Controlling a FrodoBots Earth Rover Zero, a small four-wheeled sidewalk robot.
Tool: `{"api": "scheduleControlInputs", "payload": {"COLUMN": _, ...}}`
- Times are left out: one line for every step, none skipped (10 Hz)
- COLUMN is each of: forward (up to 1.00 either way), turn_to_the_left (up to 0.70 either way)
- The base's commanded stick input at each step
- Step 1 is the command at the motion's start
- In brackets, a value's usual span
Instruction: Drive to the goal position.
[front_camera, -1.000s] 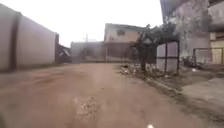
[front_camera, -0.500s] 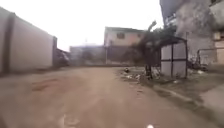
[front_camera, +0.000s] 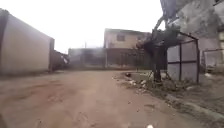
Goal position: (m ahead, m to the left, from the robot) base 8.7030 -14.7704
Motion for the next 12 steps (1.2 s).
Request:
{"api": "scheduleControlInputs", "payload": {"forward": 1.0, "turn_to_the_left": 0.0}}
{"api": "scheduleControlInputs", "payload": {"forward": 1.0, "turn_to_the_left": 0.0}}
{"api": "scheduleControlInputs", "payload": {"forward": 1.0, "turn_to_the_left": 0.0}}
{"api": "scheduleControlInputs", "payload": {"forward": 1.0, "turn_to_the_left": 0.0}}
{"api": "scheduleControlInputs", "payload": {"forward": 1.0, "turn_to_the_left": 0.0}}
{"api": "scheduleControlInputs", "payload": {"forward": 1.0, "turn_to_the_left": 0.0}}
{"api": "scheduleControlInputs", "payload": {"forward": 1.0, "turn_to_the_left": 0.0}}
{"api": "scheduleControlInputs", "payload": {"forward": 1.0, "turn_to_the_left": 0.27}}
{"api": "scheduleControlInputs", "payload": {"forward": 1.0, "turn_to_the_left": 0.27}}
{"api": "scheduleControlInputs", "payload": {"forward": 1.0, "turn_to_the_left": 0.0}}
{"api": "scheduleControlInputs", "payload": {"forward": 1.0, "turn_to_the_left": 0.0}}
{"api": "scheduleControlInputs", "payload": {"forward": 1.0, "turn_to_the_left": 0.0}}
